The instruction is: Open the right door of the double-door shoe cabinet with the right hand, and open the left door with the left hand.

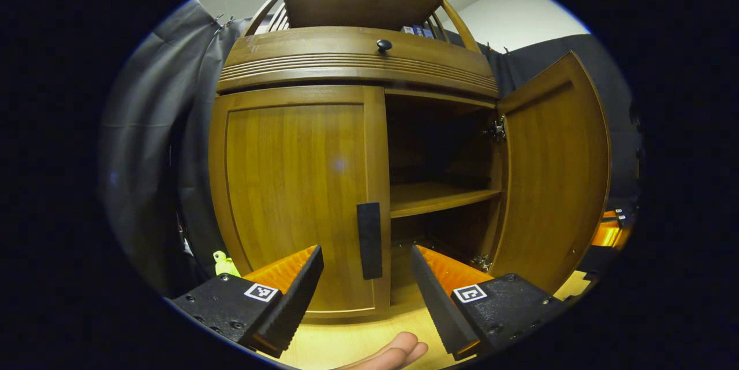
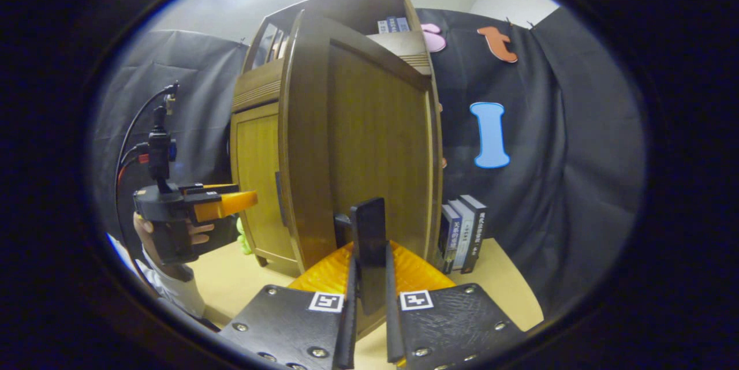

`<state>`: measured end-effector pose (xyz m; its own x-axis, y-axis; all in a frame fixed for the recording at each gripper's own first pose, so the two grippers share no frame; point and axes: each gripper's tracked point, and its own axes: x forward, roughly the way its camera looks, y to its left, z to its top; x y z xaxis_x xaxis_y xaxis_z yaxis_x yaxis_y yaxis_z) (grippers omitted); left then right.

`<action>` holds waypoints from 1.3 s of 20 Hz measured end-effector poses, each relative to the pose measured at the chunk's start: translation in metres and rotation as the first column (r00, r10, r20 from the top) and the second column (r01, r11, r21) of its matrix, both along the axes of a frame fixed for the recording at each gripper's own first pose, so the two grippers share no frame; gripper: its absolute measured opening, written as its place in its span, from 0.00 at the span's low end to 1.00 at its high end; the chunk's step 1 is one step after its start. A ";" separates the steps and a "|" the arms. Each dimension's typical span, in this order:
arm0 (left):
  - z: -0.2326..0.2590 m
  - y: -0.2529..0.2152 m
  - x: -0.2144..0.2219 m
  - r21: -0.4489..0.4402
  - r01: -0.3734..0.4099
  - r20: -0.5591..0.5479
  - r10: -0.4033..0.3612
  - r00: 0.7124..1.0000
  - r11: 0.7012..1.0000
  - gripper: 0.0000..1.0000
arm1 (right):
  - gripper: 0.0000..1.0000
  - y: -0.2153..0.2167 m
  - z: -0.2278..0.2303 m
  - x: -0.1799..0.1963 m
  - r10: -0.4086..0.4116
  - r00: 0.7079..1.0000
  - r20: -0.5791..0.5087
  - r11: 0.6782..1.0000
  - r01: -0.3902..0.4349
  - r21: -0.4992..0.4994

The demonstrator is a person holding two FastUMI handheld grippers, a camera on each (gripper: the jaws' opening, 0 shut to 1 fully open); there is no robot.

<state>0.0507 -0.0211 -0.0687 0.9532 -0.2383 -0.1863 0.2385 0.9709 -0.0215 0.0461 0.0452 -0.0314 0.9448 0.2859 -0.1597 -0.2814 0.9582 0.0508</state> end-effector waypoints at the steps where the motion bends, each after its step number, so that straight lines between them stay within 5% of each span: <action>1: 0.000 -0.001 0.000 0.007 0.003 0.000 -0.003 1.000 1.000 0.95 | 0.19 -0.009 0.005 -0.004 -0.021 1.000 0.000 1.000 0.021 0.017; 2: -0.001 -0.003 -0.001 0.014 0.002 0.005 -0.002 1.000 1.000 0.90 | 0.09 -0.016 0.004 -0.004 -0.039 0.999 -0.001 0.999 0.039 0.016; 7: -0.009 -0.011 -0.001 0.020 0.007 -0.007 -0.007 1.000 1.000 0.92 | 0.08 -0.079 0.000 0.006 -0.161 0.987 0.017 0.986 0.161 -0.043; 8: -0.011 -0.013 -0.001 0.021 0.010 -0.011 -0.010 1.000 1.000 0.95 | 0.01 -0.092 -0.001 0.008 -0.178 0.984 0.001 0.984 0.178 -0.026; 23: -0.024 -0.019 0.023 0.000 0.001 -0.021 -0.001 1.000 1.000 0.94 | 0.01 -0.129 0.003 0.019 -0.043 0.999 0.006 0.996 0.043 -0.077; 26: -0.023 -0.019 0.038 -0.040 0.004 0.006 -0.003 1.000 0.999 0.94 | 0.58 -0.144 0.006 0.013 -0.128 0.991 0.041 0.986 0.132 -0.099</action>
<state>0.0885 -0.0406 -0.0915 0.9534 -0.2487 -0.1708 0.2422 0.9685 -0.0585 0.0592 -0.0987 -0.0251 0.9783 0.1446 -0.1481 -0.1542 0.9864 -0.0560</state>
